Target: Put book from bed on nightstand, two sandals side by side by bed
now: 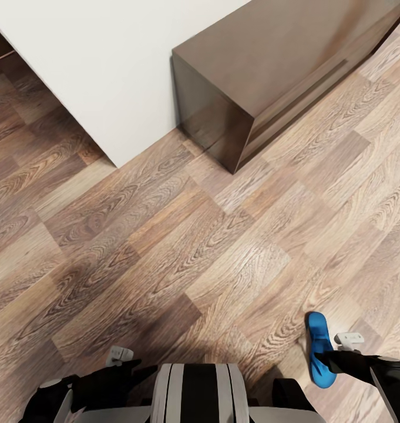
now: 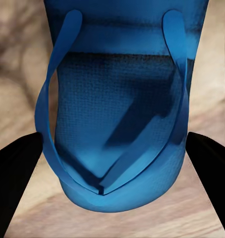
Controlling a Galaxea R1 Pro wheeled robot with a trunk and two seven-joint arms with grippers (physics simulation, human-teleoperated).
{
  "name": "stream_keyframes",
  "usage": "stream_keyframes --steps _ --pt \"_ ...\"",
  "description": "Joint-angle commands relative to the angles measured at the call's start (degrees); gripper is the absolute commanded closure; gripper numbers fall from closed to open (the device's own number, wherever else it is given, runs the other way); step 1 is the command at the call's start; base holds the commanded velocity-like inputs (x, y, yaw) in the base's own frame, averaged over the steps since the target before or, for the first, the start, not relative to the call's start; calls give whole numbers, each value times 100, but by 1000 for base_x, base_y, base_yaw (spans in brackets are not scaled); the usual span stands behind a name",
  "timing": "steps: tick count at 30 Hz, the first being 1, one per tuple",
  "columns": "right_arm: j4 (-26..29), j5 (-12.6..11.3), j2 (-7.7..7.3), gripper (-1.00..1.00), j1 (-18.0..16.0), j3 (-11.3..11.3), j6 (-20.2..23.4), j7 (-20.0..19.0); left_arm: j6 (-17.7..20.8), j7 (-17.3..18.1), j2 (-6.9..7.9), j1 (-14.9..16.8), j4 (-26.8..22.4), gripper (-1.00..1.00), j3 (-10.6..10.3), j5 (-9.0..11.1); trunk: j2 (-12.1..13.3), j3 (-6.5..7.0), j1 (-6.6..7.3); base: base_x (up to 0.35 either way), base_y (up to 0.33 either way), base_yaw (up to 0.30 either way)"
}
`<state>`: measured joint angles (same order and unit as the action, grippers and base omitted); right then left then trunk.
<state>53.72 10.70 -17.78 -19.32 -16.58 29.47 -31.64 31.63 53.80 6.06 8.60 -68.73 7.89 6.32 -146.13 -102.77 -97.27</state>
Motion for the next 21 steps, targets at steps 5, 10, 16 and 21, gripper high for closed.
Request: stream_keyframes --steps 5,10,16,21 --pt "7 64 3 100 -2 -18 14 -57 45 7 1 1 -1 -100 2 32 6 109 13 0 0 0" --pt "7 64 3 100 -3 -16 15 -56 45 7 1 1 -3 -100 2 31 12 220 26 0 0 0" --pt "7 64 2 100 -2 -18 15 -54 45 7 1 1 -3 -100 2 29 20 353 42 0 0 0" --pt "7 64 3 100 -2 -16 15 -53 45 7 1 1 -6 -100 2 31 27 463 55 0 0 0"
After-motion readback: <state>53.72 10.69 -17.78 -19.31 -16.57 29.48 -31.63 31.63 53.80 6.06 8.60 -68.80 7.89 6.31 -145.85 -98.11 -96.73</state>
